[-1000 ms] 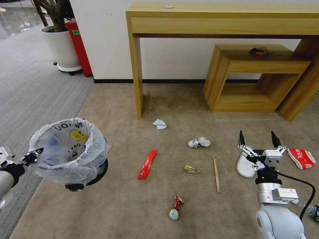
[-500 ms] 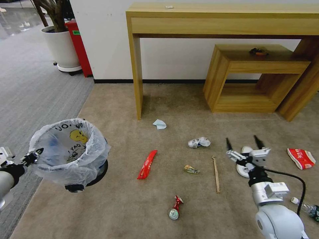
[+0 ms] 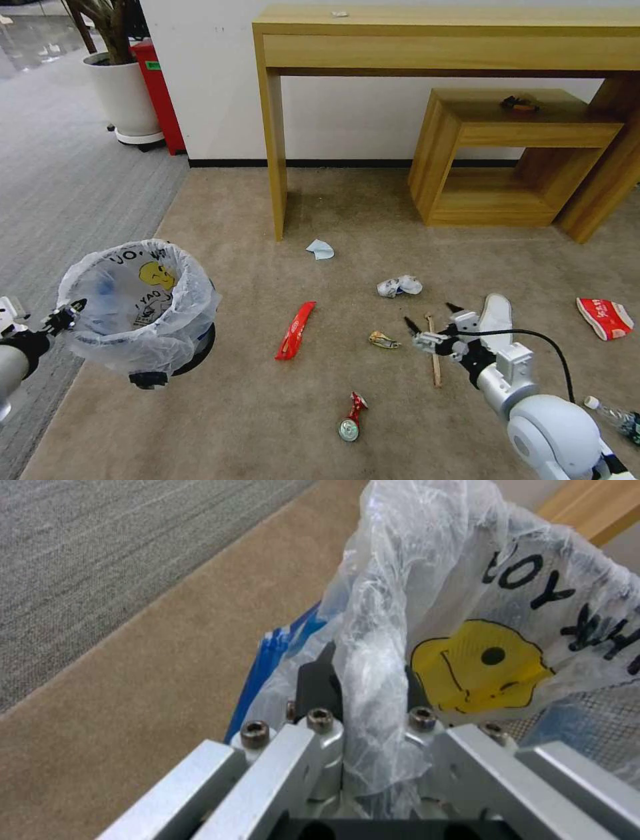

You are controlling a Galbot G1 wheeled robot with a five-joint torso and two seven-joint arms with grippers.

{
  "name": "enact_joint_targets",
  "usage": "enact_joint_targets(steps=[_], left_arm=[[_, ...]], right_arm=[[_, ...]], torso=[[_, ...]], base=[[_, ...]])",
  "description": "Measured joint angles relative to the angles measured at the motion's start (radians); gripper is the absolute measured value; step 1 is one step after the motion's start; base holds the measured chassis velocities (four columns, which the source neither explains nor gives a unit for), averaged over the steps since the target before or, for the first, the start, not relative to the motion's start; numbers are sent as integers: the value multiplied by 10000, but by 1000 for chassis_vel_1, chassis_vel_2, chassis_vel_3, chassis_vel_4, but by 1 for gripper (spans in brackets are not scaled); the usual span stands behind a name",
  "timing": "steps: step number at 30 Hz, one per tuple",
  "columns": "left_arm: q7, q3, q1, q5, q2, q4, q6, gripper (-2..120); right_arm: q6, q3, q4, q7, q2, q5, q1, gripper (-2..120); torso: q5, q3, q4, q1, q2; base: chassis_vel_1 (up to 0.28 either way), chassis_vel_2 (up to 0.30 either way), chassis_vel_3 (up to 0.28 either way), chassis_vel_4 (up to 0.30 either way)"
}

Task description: Pick up the trash bin and place the garbage on the floor into it.

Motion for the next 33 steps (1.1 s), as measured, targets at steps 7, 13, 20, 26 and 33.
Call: enact_joint_targets(steps=[7, 13, 20, 26, 33], left_arm=[[-3, -69, 42, 65, -17, -39, 0, 3], [-5, -92, 73, 88, -29, -85, 0, 3], [-5, -67, 81, 137, -65, -122, 0, 3], [-3, -62, 69, 164, -61, -120, 0, 3], [-1, -62, 48, 172, -48, -110, 0, 3]], right_arm=[[-973, -1322, -886, -314, -156, 137, 904, 100], [-1020, -2065, -1533, -973, -146, -468, 1348, 100], [-828, -2429, -2283, -2005, -156, -1434, 1766, 100], [-1609, -2912, -2394, -725, 76, -259, 1780, 100], [-2318, -3310, -2275, 579, 261, 712, 1695, 100]], torso=[[2, 0, 0, 0, 0], [1, 0, 0, 0, 0], [0, 0, 0, 0, 0], [0, 0, 0, 0, 0], [0, 0, 0, 0, 0]], base=[[0, 0, 0, 0], [0, 0, 0, 0], [0, 0, 0, 0], [0, 0, 0, 0], [0, 0, 0, 0]])
